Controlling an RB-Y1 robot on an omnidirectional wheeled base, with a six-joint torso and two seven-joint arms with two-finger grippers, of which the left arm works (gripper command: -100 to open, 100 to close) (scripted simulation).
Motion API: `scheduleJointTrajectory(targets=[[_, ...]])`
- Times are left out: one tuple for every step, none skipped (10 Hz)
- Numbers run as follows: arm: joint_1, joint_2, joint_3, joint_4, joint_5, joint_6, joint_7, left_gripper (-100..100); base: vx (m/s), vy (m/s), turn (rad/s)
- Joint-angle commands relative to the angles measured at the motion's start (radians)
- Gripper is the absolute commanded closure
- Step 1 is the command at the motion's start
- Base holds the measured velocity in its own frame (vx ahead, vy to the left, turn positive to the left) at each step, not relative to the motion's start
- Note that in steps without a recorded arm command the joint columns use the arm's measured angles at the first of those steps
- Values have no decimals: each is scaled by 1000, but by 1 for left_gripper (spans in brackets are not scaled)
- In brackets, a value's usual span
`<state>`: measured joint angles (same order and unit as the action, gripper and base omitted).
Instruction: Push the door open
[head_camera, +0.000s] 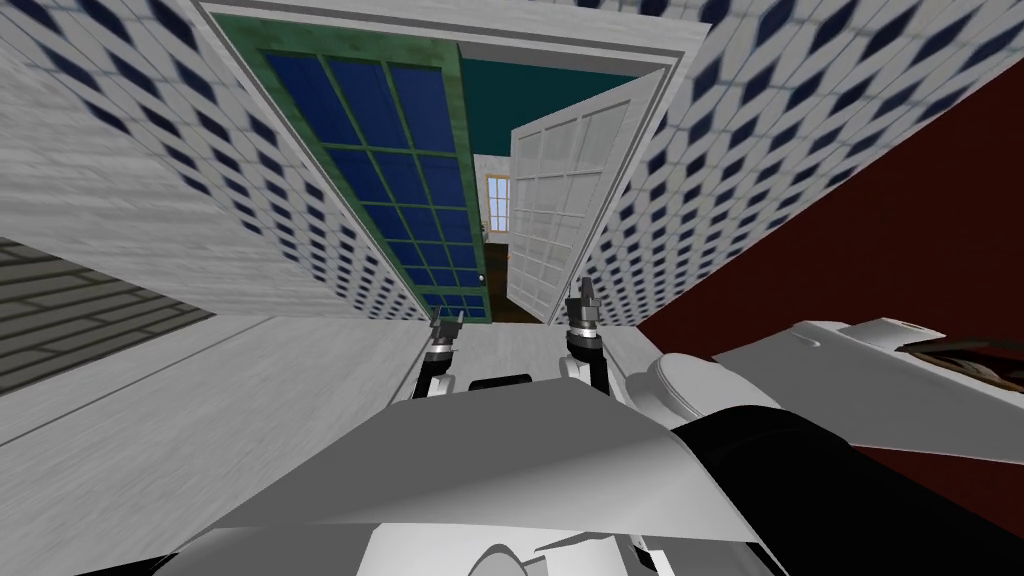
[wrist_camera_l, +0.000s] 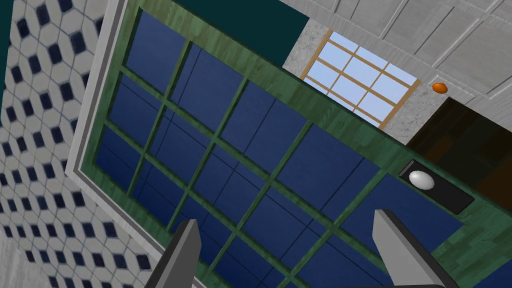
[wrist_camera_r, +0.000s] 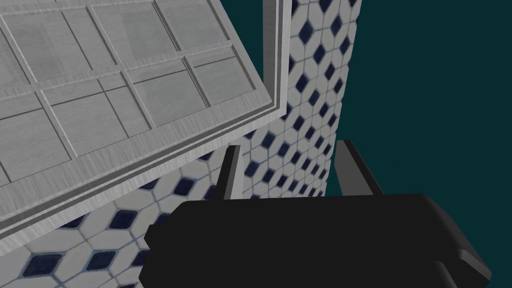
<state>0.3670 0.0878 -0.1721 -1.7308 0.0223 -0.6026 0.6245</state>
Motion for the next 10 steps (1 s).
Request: scheduleJointTrajectory(targets=[[-9,0,-13,34,7,-9,30,-100,102,30,34],[-15,0,-20,55,12,-14,48,-100,108,16,34],[-22,0,-27,77,17,-19,66,-100,107,10,40],[-28,0,-35,98,22,-24,84,-100,107,18,45],[-34,0,-42,119,27,-29,102,-100,110,21,33],[-41,0,-49,140,32,-34,120,-100,108,13,37],[-47,0,-56,162,38,-39,139,-100,104,19,37],[-53,-1,-63,183,43,-43,157,-100,104,16,32],[-59,-2,-71,204,48,-48,175,-100,106,16,39],[-66,-3,-78,226,53,-53,193,-100,101,20,40]])
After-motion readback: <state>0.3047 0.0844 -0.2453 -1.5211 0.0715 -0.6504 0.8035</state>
